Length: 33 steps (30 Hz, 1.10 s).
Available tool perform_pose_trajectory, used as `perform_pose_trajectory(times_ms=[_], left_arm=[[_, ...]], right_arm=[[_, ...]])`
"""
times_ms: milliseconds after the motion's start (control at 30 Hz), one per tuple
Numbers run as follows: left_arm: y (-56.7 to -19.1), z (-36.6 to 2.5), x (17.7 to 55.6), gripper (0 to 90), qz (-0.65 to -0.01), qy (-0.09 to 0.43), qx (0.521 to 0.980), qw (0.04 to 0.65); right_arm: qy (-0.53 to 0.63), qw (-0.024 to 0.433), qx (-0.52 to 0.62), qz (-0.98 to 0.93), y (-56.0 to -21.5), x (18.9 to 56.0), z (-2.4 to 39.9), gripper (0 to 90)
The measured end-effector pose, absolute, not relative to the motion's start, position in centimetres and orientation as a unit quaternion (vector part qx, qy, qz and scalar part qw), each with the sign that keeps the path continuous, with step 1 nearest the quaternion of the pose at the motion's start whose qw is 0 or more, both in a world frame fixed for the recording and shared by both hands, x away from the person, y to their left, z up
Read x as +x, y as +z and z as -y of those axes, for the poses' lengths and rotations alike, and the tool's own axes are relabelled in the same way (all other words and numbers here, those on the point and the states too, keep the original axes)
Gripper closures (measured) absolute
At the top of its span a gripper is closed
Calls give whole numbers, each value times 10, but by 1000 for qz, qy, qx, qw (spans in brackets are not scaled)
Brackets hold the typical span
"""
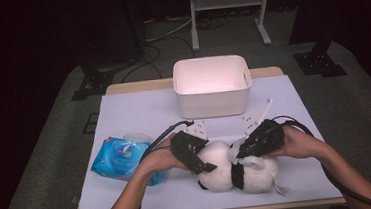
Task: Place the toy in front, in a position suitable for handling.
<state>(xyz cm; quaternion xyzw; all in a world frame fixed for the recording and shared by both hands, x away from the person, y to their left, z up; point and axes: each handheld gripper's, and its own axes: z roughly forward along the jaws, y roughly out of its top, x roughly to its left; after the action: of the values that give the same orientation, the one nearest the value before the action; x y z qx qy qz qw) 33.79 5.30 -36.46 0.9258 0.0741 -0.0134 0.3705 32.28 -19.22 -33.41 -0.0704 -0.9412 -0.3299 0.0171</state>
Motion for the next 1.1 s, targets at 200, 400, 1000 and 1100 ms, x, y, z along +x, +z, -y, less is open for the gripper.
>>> perform_pose_trajectory(times_ms=[200,400,1000,1100], left_arm=[[-374,-51,339,28,-85,-29,923,374],[-382,-51,338,201,-90,-73,912,394],[-366,-43,327,251,-63,-30,920,386],[-367,-46,328,257,-67,-28,919,387]], right_arm=[[-336,15,-65,940,-336,314,198,815],[-336,18,-60,940,-335,308,201,814],[-340,-11,-20,940,-312,321,153,814],[-330,-12,-28,943,-312,322,156,814]])
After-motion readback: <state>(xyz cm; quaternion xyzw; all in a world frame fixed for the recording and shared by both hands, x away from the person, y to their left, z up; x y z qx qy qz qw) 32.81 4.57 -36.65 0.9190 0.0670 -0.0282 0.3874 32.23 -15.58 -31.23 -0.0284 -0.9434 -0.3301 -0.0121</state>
